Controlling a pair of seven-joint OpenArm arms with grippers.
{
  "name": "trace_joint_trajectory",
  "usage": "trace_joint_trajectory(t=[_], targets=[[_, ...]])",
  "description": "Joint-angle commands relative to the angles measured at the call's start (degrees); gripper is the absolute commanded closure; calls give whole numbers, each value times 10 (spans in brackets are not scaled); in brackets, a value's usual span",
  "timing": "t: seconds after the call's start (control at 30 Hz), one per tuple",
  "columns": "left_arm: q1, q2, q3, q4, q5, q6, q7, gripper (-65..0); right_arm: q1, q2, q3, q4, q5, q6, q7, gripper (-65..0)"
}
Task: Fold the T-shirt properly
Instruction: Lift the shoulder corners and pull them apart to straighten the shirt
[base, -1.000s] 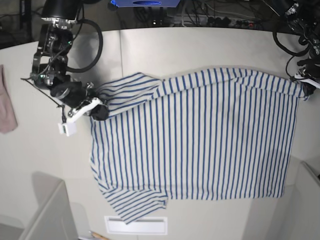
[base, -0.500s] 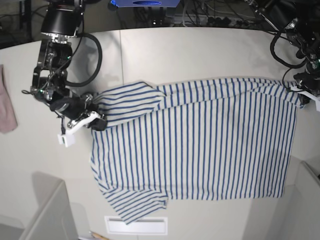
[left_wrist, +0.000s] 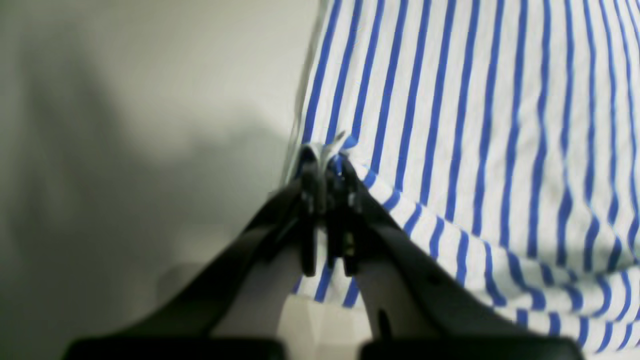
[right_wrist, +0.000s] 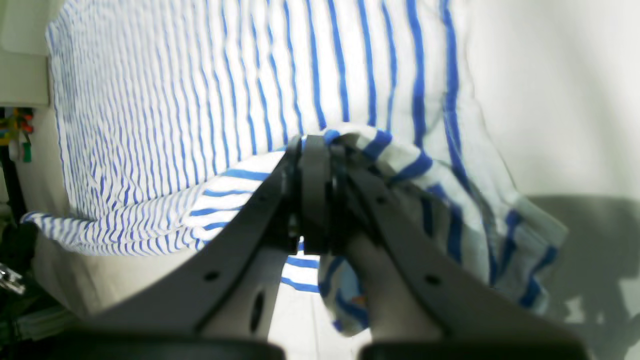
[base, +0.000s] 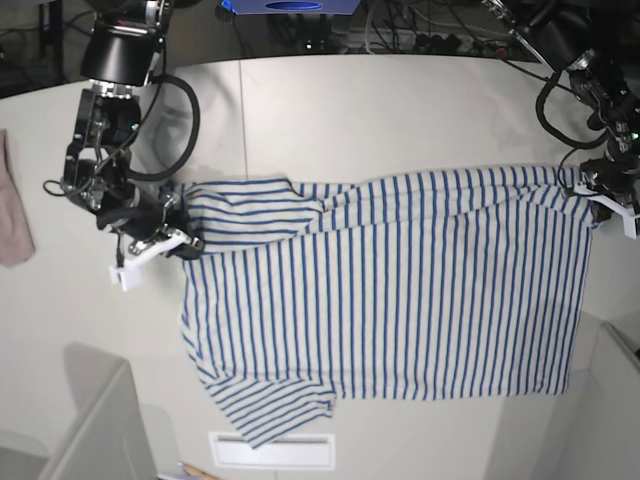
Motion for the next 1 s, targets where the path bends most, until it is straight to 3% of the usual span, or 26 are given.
trace_joint_trajectory(t=[0.0,0.4,0.57,0.97], targets=[[-11,-10,0,1,-7,-3,-11,0,16,5,1,6,9,4,10,0],[-40,-41,1,-48,-7,-3,-12,0,37,6,-13,-14,-4,4,10,0],[-45,-46,36,-51,-7,-3,-13,0,49,0,-17,-23,-44,4,10,0],[-63,-46,42,-52,-7,-3,-13,0,47,1,-16,-23,-45,4,8,0]])
